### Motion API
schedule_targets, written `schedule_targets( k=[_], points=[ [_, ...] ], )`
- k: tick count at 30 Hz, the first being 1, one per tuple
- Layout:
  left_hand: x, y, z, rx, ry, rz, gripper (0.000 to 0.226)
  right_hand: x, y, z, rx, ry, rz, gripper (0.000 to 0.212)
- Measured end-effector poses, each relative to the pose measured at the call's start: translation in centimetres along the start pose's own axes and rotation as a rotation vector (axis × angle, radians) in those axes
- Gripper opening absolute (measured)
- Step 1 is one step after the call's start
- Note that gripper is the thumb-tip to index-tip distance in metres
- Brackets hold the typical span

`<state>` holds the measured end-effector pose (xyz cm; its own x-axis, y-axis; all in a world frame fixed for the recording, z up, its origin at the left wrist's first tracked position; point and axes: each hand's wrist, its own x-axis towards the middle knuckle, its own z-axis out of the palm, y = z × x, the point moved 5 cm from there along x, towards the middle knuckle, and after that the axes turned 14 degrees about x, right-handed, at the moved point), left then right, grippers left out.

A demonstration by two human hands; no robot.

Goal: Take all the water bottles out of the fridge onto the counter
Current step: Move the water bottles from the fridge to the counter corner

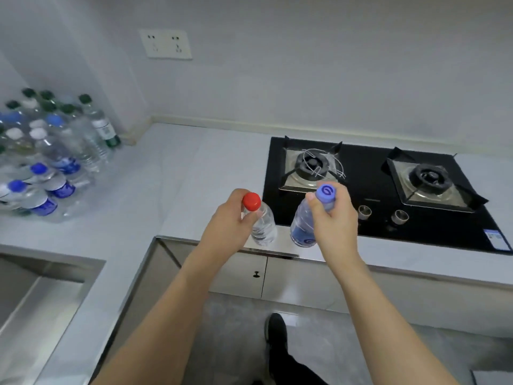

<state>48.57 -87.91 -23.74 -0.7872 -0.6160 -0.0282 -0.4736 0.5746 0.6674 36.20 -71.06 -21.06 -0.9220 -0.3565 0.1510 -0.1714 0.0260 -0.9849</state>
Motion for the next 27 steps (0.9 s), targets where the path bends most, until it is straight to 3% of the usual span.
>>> schedule_targets(
  k=[11,18,27],
  points=[
    [7.5,-4.4,-6.9,0.126,0.181,-0.169,0.021,10.3,0.2,11.7,0.127,-0.414,0.003,0.030],
    [9.8,-7.6,-8.5,0.066,0.270,-0.258,0.019,13.8,2.5,17.6,0.112,-0.538,0.048,0.039],
    [12.2,-15.4,-12.2,0.148,0.253,-0.398,0.025,14.7,5.1,27.7,0.100,-0.710,0.134,0.027]
  ],
)
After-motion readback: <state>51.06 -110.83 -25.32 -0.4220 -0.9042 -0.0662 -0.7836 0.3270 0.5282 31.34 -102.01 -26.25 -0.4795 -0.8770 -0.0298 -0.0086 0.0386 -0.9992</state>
